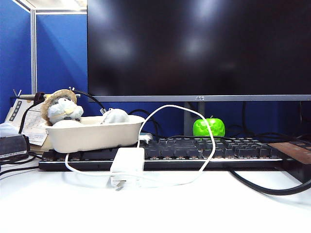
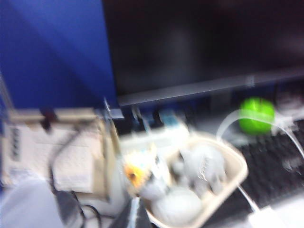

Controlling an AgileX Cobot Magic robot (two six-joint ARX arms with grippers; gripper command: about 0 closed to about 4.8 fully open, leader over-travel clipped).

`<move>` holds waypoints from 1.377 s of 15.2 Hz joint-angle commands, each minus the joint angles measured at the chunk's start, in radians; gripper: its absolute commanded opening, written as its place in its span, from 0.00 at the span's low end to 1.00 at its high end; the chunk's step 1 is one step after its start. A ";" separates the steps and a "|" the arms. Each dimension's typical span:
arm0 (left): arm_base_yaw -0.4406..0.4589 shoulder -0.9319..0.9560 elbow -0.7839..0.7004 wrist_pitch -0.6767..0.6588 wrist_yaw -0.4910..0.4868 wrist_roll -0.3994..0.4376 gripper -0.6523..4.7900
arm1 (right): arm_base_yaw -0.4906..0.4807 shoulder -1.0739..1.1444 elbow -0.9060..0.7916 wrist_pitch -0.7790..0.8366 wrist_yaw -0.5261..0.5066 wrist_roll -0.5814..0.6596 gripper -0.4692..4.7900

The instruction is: Identity fluffy octopus among items on the table, put them into the paper lunch box.

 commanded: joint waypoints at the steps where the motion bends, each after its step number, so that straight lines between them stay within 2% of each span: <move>1: 0.109 -0.053 0.001 -0.019 0.041 -0.028 0.12 | 0.000 0.000 0.004 0.014 0.002 0.000 0.08; 3: 0.170 -0.080 0.001 -0.050 0.047 -0.049 0.12 | 0.000 0.000 0.004 0.014 0.002 0.000 0.08; 5: 0.186 -0.092 -0.002 -0.077 0.040 -0.049 0.12 | 0.000 0.000 0.004 0.014 0.002 0.001 0.08; 8: 0.188 -0.100 -0.055 -0.042 0.040 -0.055 0.12 | 0.000 0.000 0.004 0.014 0.002 0.000 0.08; 11: 0.188 -0.133 -0.138 0.011 0.036 -0.104 0.12 | 0.000 0.000 0.004 0.014 0.002 0.000 0.08; 13: 0.188 -0.165 -0.206 0.069 -0.005 -0.166 0.12 | 0.000 0.000 0.004 0.014 0.002 0.000 0.08; 15: 0.188 -0.198 -0.241 0.076 -0.007 -0.166 0.12 | 0.000 0.000 0.004 0.014 0.002 0.000 0.08; 19: 0.189 -0.213 -0.255 0.076 -0.092 -0.166 0.12 | 0.000 0.000 0.004 0.014 0.002 0.000 0.08; 21: 0.189 -0.219 -0.264 0.081 -0.095 -0.166 0.12 | 0.000 0.000 0.004 0.014 0.002 0.001 0.08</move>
